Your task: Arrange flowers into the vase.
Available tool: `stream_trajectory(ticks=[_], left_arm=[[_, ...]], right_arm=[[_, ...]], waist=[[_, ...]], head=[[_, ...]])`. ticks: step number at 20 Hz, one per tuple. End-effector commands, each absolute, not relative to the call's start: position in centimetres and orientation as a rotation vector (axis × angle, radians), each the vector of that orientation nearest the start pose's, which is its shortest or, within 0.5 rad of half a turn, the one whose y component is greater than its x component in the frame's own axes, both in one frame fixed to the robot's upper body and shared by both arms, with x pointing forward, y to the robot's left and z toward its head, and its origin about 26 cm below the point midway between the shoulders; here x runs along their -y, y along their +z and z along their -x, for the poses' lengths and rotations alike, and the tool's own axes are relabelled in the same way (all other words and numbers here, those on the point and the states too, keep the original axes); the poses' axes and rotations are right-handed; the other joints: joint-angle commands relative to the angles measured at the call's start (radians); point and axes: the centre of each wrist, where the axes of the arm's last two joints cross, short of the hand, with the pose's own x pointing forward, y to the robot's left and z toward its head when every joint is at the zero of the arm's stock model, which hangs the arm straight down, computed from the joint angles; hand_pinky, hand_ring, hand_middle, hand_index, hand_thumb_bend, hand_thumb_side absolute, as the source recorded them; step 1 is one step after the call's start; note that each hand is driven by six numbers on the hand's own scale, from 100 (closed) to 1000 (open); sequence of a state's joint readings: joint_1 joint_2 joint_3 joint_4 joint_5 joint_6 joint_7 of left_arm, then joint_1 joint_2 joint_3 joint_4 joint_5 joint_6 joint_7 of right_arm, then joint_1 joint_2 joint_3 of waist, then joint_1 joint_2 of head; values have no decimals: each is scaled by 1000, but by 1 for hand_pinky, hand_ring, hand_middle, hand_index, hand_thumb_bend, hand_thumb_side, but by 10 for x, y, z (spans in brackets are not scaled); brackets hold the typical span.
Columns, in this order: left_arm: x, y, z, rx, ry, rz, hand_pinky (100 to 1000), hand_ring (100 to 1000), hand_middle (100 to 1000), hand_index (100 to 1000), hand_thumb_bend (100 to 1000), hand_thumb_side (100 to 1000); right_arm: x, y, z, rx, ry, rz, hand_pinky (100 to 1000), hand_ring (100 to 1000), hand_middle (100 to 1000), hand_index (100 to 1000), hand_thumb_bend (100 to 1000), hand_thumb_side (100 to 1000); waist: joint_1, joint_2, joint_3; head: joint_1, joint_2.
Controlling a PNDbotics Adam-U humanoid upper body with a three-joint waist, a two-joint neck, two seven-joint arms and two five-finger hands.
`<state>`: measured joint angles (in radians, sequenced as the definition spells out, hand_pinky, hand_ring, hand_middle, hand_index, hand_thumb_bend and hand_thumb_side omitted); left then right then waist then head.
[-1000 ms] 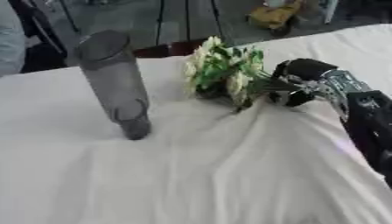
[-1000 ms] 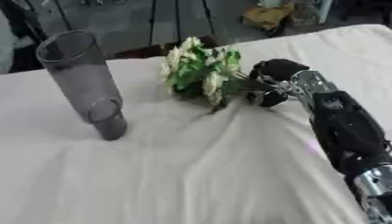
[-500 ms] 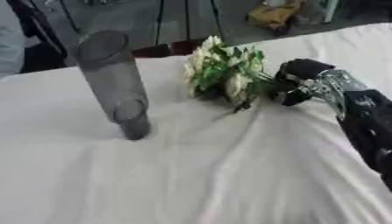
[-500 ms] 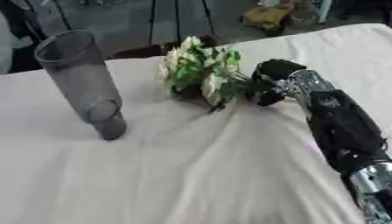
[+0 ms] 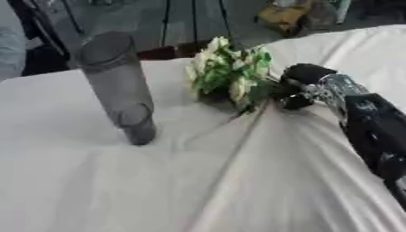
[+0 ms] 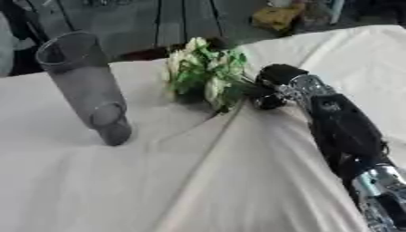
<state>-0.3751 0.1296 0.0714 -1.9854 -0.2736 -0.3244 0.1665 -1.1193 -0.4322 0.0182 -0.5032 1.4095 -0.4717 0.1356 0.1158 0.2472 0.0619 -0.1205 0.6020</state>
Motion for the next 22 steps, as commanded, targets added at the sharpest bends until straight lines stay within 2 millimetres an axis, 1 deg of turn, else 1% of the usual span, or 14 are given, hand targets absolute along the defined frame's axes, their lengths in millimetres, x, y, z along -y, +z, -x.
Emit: stream_trajectory(ticks=[1,4,5,6,7,8,10,12,13,14,16,17,22], left_arm=[[-239,213,-307,-3504,194,505,743,899,908,976,100,1000],[-239,212,-307,-3507,204,504,742,896,907,976,100,1000],[-239,212,-307,-3507,206,505,742,895,906,976,100,1000],[-239,212,-307,-3508,209,505,741,894,906,976,100,1000],[-239,212,-307,-3508,211,505,741,893,906,976,100,1000],[-239,212,-307,-3509,213,504,741,893,905,976,100,1000],[-239,213,-307,-3510,218,504,741,892,905,976,100,1000],[-239,213,-307,-3510,222,504,739,891,905,976,100,1000],[-239,213,-307,-3511,223,504,738,890,901,976,100,1000],[-239,213,-307,-3511,224,504,737,890,900,976,100,1000],[-239,213,-307,-3511,225,502,737,890,900,976,100,1000],[-239,213,-307,-3511,226,502,737,889,899,977,100,1000],[-239,213,-307,-3512,228,501,737,890,899,977,100,1000]], right_arm=[[314,178,-509,1239,1789,1077,100,100,100,100,100,446],[314,178,-508,1247,1792,1066,100,100,100,100,100,464],[314,178,-508,1249,1794,1063,100,100,100,100,176,462],[315,179,-508,1252,1797,1060,100,100,100,100,204,461],[315,181,-508,1254,1799,1058,100,100,100,100,256,464],[316,183,-508,1257,1802,1059,100,100,100,100,353,468],[317,186,-508,1264,1805,1058,100,100,100,100,400,473],[318,190,-508,1273,1797,1059,100,100,100,100,398,475],[318,192,-508,1282,1787,1063,100,100,100,100,378,477],[318,195,-508,1295,1777,1070,100,100,100,100,324,510],[318,199,-508,1321,1762,1081,100,100,100,100,324,510],[317,202,-509,1341,1755,1085,100,100,100,100,279,532],[315,214,-509,1395,1721,1105,100,100,100,100,305,534]], waist=[[-1,-9,4],[-1,-10,4],[-1,-10,4],[-1,-10,4],[-2,-10,4],[-2,-10,3],[-3,-10,2],[-3,-10,2],[-3,-11,2],[-3,-11,2],[-3,-12,3],[-3,-13,3],[-4,-15,2]], head=[[1,-8],[2,-8],[2,-8],[2,-7],[2,-7],[2,-7],[3,-7],[3,-6],[4,-6],[4,-6],[4,-7],[4,-7],[4,-8]])
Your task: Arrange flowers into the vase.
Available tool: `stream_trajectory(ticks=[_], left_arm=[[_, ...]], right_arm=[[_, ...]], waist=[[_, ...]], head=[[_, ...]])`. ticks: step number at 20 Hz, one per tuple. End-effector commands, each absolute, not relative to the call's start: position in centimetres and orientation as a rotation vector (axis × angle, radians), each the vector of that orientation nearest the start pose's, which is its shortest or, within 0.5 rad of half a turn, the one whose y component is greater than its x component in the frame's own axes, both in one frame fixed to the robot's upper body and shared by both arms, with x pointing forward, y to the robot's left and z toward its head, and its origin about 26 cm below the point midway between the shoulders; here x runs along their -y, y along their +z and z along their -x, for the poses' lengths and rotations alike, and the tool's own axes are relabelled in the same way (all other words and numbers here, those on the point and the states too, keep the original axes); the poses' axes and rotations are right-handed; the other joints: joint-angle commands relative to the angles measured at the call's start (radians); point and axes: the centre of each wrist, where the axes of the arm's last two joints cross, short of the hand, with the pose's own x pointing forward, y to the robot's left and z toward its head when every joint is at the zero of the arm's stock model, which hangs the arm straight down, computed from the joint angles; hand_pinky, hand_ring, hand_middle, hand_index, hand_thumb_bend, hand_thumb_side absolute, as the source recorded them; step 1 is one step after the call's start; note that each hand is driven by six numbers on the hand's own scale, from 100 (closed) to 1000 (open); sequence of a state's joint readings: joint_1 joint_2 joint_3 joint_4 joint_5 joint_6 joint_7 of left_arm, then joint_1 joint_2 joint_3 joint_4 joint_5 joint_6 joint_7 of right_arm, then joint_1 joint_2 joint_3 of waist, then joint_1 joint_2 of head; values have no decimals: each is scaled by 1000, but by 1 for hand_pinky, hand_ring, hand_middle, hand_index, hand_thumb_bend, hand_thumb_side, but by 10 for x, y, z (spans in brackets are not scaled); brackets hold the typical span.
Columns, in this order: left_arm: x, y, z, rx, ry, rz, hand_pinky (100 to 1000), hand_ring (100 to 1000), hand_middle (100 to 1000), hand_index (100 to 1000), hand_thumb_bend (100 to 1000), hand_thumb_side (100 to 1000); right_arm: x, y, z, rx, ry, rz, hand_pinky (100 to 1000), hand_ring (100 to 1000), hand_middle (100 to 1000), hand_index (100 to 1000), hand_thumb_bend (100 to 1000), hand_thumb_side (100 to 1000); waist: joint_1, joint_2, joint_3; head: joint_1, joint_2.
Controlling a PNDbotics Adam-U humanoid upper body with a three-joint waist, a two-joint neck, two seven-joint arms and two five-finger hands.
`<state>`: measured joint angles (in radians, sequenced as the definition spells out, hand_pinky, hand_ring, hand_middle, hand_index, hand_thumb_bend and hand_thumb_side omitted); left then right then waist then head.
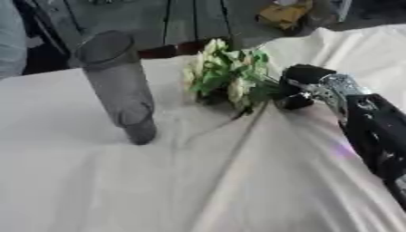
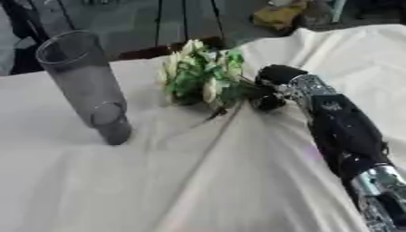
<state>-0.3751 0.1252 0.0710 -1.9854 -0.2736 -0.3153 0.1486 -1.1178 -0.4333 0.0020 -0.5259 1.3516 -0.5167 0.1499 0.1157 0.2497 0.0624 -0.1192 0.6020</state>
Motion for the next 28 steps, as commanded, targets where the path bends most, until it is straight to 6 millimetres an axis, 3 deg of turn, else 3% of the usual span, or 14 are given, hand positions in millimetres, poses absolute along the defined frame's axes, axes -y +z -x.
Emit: stream_trajectory(ticks=[1,19,28], left_arm=[[-239,213,-307,-3512,229,503,737,890,899,977,100,1000],[-240,212,-307,-3516,237,508,738,889,899,977,100,1000],[-240,212,-307,-3516,239,508,738,889,899,977,100,1000]], right_arm=[[315,218,-509,1406,1713,1112,100,100,100,100,307,535],[313,277,-501,1550,1577,1182,100,100,100,100,311,576],[310,286,-498,1573,1549,1161,100,100,100,100,311,576]], waist=[[-5,-18,1],[-11,-25,-3],[-11,-25,-4]], head=[[3,-7],[9,-4],[10,-4]])
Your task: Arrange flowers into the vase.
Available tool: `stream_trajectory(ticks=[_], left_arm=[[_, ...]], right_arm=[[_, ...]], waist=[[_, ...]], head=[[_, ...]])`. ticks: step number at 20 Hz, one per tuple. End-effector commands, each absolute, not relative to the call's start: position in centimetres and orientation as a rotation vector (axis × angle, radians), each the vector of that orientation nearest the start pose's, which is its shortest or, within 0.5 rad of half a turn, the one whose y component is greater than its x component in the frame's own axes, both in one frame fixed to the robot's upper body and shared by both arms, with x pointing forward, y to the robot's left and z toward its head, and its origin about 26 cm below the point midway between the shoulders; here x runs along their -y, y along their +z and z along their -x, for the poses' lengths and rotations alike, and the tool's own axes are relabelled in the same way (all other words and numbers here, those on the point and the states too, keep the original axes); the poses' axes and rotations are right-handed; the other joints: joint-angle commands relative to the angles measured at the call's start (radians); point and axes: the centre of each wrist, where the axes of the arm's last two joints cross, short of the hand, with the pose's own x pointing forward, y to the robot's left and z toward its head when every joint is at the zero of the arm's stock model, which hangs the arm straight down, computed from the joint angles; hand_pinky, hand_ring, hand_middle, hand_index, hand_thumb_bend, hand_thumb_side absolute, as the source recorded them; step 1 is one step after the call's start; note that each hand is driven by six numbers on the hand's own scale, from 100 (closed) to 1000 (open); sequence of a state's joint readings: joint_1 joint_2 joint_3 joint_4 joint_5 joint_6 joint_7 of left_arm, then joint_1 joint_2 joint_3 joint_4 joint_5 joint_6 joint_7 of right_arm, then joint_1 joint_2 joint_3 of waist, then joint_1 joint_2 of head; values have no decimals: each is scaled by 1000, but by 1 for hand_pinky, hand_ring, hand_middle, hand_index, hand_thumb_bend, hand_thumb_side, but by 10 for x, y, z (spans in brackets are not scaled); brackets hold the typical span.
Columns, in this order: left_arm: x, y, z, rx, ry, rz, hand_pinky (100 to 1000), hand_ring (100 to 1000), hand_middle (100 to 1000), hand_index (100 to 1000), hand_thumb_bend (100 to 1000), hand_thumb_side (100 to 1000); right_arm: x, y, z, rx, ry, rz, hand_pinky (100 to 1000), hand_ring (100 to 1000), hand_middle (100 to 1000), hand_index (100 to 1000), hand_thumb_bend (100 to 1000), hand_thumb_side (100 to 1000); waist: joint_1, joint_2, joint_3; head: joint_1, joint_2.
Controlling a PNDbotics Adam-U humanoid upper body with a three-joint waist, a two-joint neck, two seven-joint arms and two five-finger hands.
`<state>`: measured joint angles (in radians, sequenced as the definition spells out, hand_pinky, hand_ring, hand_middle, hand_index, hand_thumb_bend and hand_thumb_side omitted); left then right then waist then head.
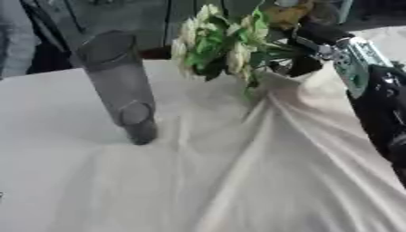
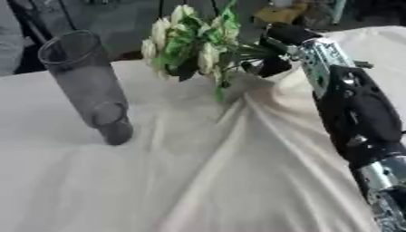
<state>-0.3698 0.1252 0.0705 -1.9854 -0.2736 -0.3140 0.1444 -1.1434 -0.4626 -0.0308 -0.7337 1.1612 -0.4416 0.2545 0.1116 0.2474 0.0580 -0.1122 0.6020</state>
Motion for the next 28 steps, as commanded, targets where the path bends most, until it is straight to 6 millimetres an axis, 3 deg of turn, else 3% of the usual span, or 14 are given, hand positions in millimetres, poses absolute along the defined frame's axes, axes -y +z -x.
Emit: stream_trajectory(ticks=[1,2,3,6,13,19,28], left_arm=[[-240,212,-307,-3516,239,508,738,889,899,977,100,1000],[-240,212,-307,-3516,239,508,738,889,899,977,100,1000],[-239,211,-307,-3520,237,505,738,889,898,977,100,1000],[-239,210,-307,-3522,238,505,738,889,898,977,100,1000],[-239,210,-307,-3524,242,497,739,889,898,978,100,1000],[-238,211,-307,-3524,247,486,739,889,898,978,100,1000],[-236,212,-307,-3522,252,469,739,889,898,978,100,1000]], right_arm=[[310,287,-498,1573,1549,1160,100,100,100,100,311,576],[310,287,-498,1574,1548,1160,100,100,100,100,237,678],[305,292,-498,1606,1527,1162,100,100,100,100,256,579],[286,317,-495,1781,1389,1179,100,100,100,100,272,572],[266,330,-490,1938,1265,1127,100,100,100,100,272,560],[212,344,-488,2131,1099,978,100,100,100,100,280,535],[163,363,-474,2238,919,744,100,100,100,100,274,502]], waist=[[-7,-23,1],[-7,-23,1],[-6,-27,3],[-6,-30,2],[-7,-34,11],[-9,-35,17],[-9,-34,31]], head=[[3,-4],[3,-4],[1,-2],[3,-2],[-5,-1],[-6,-2],[-13,-11]])
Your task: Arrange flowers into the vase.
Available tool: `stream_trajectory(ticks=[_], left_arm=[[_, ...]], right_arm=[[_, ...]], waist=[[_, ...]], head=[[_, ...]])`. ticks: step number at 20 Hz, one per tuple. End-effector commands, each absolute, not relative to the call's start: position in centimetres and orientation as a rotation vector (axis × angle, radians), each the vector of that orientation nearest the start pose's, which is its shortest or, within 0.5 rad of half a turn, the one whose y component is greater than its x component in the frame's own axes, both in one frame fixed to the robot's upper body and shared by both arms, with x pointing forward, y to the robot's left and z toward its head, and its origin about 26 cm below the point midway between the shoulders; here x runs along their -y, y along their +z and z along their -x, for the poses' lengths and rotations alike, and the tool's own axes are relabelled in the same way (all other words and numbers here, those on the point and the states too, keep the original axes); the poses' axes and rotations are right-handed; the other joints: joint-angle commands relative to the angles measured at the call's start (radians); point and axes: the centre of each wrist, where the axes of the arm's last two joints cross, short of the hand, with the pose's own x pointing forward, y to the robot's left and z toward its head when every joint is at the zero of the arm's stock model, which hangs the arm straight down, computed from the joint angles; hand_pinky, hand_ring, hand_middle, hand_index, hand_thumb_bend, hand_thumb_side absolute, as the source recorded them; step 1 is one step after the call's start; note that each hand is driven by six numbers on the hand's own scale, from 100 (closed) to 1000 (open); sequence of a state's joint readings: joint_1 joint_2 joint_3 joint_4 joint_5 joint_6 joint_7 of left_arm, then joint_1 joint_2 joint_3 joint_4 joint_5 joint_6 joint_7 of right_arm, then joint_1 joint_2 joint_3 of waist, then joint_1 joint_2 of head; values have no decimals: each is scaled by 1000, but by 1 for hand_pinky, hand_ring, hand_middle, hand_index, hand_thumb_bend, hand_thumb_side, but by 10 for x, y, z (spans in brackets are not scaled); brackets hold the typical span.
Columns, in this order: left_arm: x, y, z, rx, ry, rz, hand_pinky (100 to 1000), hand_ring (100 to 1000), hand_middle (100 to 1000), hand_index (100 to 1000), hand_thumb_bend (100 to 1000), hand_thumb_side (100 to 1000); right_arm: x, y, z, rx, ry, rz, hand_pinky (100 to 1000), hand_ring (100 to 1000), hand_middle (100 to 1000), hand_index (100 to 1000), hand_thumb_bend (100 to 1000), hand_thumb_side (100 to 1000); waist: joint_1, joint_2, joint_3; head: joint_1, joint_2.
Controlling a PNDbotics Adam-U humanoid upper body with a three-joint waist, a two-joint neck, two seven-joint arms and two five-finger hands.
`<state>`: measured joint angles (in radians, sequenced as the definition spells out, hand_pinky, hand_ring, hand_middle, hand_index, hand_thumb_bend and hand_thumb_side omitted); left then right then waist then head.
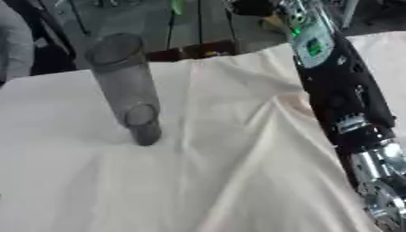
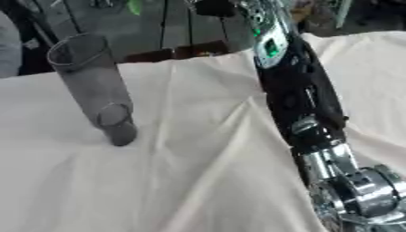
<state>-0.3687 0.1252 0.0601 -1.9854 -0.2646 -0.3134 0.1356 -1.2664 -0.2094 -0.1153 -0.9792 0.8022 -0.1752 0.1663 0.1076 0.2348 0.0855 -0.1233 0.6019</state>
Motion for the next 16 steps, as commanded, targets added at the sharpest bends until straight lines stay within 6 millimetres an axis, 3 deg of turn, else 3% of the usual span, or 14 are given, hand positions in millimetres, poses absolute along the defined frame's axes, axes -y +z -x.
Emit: stream_trajectory(ticks=[1,5,10,16], left_arm=[[-236,212,-307,-3522,253,467,739,889,898,978,100,1000],[-236,212,-307,-3521,256,465,740,889,898,978,100,1000],[-236,212,-307,-3521,249,466,741,888,899,978,100,1000],[-237,212,-307,-3522,243,467,741,888,898,978,100,1000]], right_arm=[[160,366,-472,2246,901,722,100,100,100,100,274,502],[151,376,-464,2276,833,646,100,100,100,100,264,496],[142,389,-455,2324,754,550,100,100,100,100,248,488],[131,400,-447,2364,658,417,100,100,100,100,224,471]], waist=[[-5,-21,5],[-5,-21,10],[-7,-25,10],[-9,-32,11]], head=[[-2,-12],[0,-20],[14,-53],[13,-41]])
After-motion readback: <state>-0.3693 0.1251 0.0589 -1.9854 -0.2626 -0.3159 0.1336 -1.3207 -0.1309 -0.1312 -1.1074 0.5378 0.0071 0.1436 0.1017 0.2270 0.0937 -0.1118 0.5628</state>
